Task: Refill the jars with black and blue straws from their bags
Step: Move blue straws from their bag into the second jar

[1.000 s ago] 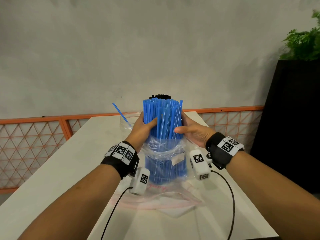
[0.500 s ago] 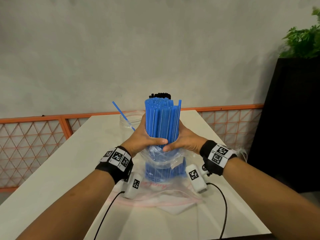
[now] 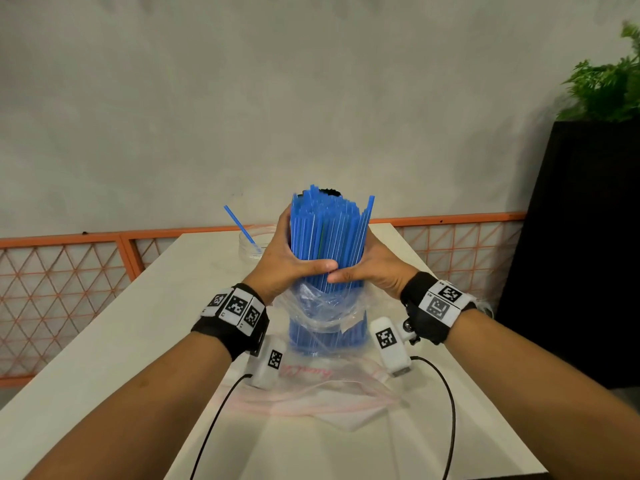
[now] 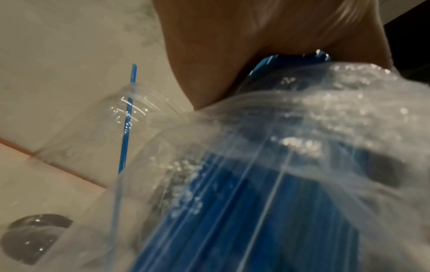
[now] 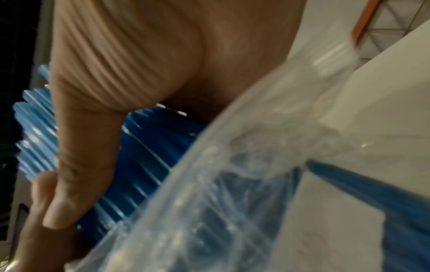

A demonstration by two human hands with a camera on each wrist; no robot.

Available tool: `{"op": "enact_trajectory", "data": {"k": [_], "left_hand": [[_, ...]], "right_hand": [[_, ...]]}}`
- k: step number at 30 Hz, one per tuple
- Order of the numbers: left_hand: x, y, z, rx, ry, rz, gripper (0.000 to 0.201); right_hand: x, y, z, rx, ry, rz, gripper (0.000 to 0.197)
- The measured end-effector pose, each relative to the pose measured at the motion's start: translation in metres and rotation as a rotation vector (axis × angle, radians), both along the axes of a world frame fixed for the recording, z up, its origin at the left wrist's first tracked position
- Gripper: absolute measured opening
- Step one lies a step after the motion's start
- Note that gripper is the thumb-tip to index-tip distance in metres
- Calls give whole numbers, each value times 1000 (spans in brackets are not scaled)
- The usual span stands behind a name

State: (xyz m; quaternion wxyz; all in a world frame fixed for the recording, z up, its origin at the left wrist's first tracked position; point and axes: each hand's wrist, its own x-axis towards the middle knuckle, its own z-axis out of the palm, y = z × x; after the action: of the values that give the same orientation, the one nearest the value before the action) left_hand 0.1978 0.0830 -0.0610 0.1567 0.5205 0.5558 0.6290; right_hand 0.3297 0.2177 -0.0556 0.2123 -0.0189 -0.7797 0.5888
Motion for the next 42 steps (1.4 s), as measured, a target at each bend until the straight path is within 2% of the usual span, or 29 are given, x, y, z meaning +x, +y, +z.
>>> {"op": "enact_trajectory", "data": {"k": [6,10,15,20,26,31,35,42], "left_hand": [[-5,-2,1,-11,6,-3,125],[-9,-1,8,-6,-7,-41,129],[-6,5,8,-9,-81,-56,110],[-10,16,23,77,-129,-4,102],[-4,19,5,40,-170,39,79],[1,29,7,65,-165,50,75],[2,35,-2,-5,-174,35,74],[-7,26,11,-92,-106,-29,80]], "right_hand": [[2,3,2,18,-28,57,103],[-1,4,10,-28,-12,74,119],[-7,-3,14,-11,-12,67,89],[-11,2,22,-112,98,17,81],[-8,6,-5,-224,89,-53,74],[-5,13,5,-172,95,-65,80],[-2,18,-6,-203,90,-123,73],[-3,18,-4,-199,104,-193,64]]}}
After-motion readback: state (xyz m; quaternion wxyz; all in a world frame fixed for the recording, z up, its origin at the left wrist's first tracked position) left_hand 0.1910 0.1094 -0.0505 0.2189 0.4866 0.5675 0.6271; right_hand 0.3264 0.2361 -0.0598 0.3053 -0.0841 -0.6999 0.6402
